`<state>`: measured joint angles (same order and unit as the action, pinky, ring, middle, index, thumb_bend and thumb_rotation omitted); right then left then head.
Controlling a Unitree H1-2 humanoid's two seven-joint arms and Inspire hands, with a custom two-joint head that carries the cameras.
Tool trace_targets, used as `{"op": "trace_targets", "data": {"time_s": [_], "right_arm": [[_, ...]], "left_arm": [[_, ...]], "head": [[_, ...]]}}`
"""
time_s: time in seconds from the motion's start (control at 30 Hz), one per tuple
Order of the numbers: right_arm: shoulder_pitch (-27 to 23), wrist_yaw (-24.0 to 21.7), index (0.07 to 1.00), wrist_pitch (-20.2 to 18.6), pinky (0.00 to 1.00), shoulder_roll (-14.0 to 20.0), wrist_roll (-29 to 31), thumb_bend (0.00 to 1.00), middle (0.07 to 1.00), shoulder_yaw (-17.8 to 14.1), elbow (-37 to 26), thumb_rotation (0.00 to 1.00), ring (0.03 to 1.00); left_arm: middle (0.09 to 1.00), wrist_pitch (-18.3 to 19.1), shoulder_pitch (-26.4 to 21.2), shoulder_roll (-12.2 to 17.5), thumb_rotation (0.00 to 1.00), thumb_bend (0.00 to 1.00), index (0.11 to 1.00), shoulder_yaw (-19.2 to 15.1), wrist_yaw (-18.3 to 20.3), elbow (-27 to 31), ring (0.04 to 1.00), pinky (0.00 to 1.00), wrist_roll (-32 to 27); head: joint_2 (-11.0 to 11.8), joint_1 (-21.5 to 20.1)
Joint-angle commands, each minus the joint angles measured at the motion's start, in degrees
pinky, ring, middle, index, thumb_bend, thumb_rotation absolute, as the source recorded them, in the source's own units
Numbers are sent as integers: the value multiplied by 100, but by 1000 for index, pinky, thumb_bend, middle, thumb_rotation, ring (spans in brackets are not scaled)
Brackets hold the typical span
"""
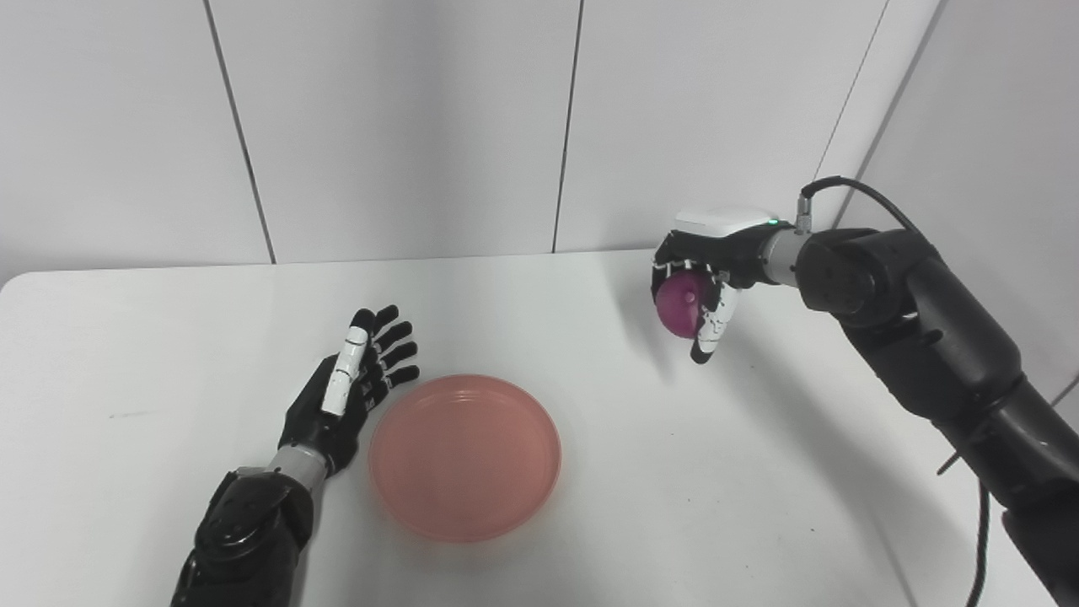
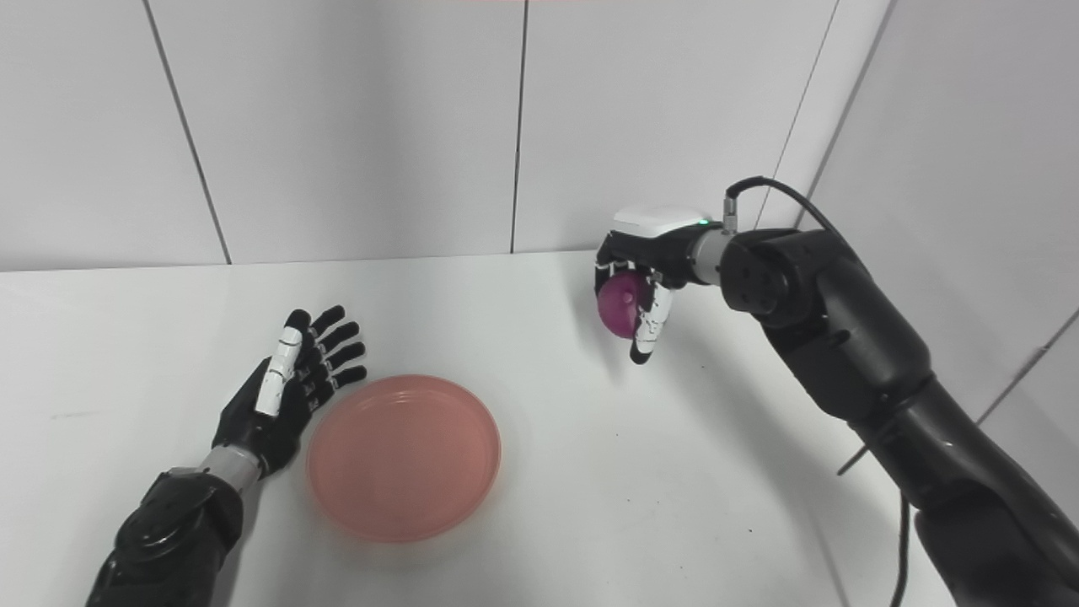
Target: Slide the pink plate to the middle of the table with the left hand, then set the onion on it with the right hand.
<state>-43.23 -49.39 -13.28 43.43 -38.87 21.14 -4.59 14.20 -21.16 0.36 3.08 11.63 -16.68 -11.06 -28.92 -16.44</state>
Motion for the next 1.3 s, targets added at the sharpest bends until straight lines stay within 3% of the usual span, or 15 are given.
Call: {"op": "trace_targets", "data": {"time_s": [0.0,0.13,0.33,0.5,0.6,0.97,1.27], "right_arm": [[-393,116,527,278,292,-22,-82,526,436,-35,-284,1,357],[-451,195,529,419,341,-256,-161,526,446,-2,-624,3,404],[-568,90,495,349,300,-709,-177,529,475,4,-969,2,360],[-589,332,527,633,357,-1099,-105,523,450,36,-1026,3,407],[-508,615,494,975,270,-1296,54,528,472,12,-935,0,326],[-164,781,526,1206,358,-1667,11,526,447,232,-815,0,403],[152,910,526,1529,328,-1773,88,526,437,310,-657,0,384]], "left_arm": [[921,520,464,-89,943,669,908,135,-54,-490,895,831,120],[925,500,472,-135,947,674,911,152,-97,-503,897,825,146],[918,505,496,-204,954,670,906,177,-180,-475,888,806,197],[917,522,515,-282,956,666,897,206,-260,-452,885,790,238],[920,499,521,-319,960,673,898,215,-276,-457,889,800,275],[930,511,577,-498,980,651,900,230,-398,-380,894,836,353],[932,643,624,-661,974,646,905,221,-552,-235,891,811,428]], "head": [[-10,56],[-2,137],[4,274],[-18,450],[-31,569],[-74,1094],[-124,1385]]}}
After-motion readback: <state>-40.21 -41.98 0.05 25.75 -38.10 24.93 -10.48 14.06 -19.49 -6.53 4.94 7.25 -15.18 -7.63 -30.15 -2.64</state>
